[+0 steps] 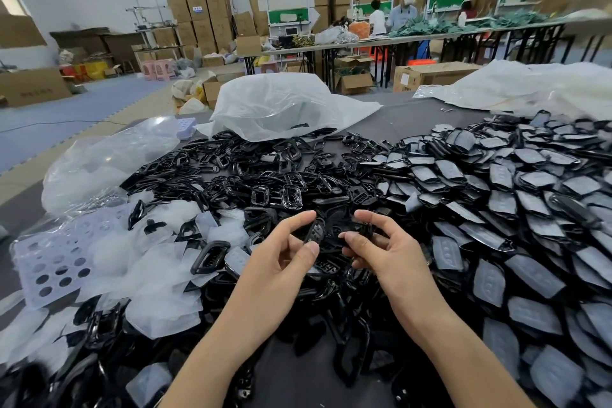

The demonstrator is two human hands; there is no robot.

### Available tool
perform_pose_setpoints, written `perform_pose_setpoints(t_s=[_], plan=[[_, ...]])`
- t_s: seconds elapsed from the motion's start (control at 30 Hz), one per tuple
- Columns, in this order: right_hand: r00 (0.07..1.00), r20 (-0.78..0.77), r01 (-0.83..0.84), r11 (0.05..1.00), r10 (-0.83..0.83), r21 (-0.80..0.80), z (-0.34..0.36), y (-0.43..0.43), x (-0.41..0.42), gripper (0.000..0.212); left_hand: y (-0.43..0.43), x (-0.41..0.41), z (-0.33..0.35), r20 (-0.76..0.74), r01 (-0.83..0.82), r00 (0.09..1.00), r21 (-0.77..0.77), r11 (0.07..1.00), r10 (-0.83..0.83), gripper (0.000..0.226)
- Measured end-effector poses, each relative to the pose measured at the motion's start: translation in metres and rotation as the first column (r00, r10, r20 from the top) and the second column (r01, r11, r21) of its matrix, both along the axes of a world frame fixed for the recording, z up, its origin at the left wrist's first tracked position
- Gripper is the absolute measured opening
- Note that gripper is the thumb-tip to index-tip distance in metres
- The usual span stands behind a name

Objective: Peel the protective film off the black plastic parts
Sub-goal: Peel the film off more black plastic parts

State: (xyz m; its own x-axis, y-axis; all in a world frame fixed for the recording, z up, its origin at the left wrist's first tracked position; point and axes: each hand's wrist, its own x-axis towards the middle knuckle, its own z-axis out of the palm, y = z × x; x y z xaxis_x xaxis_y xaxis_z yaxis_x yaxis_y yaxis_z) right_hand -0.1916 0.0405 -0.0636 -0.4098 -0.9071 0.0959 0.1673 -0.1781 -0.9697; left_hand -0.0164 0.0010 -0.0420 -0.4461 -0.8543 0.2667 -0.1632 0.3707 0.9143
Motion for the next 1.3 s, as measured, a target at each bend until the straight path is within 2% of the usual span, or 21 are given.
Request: perform_pose_setpoints(t_s=[0.17,0.3,0.43,0.53,0.7,0.87,1.07,1.3], plan=[[0.998,-0.048,-0.042,0.999,0.042,0.003,-0.002,0.000,0.002,0.020,0.001,0.005,-0.003,-0.002,0.004,1.000,-0.012,1.000,-0.004,0.040],[0.998,-0.015,-0.068,0.998,0.068,0.009,-0.004,0.000,0.007,0.023,0.000,0.006,-0.009,-0.034,-0.056,0.998,0.020,0.998,0.057,0.035],[0.998,0.020,-0.053,0.998,0.053,0.018,-0.004,-0.001,0.010,0.024,-0.003,0.007,-0.011,-0.048,-0.087,0.995,0.059,0.995,0.090,0.042],[0.998,0.038,-0.043,0.999,0.042,0.021,-0.003,-0.001,0.012,0.026,-0.003,0.006,-0.011,-0.057,-0.112,0.992,0.042,0.993,0.114,0.028],[0.996,0.063,-0.070,0.997,0.069,0.010,0.000,-0.001,0.017,0.027,0.000,0.000,-0.009,-0.214,-0.171,0.956,0.145,0.974,0.200,0.011],[0.982,0.089,-0.163,0.986,0.165,-0.025,0.003,0.002,0.025,0.029,0.002,0.000,-0.008,-0.209,-0.264,0.935,0.128,0.956,0.286,0.006],[0.959,0.090,-0.261,0.962,0.268,-0.079,0.007,0.005,0.027,0.023,0.000,0.003,-0.009,-0.272,-0.129,0.944,0.223,0.966,0.188,0.012],[0.939,0.059,-0.333,0.939,0.338,-0.086,0.009,0.009,0.021,0.026,0.000,0.009,-0.008,-0.201,0.027,0.979,0.215,0.976,0.017,0.022]])
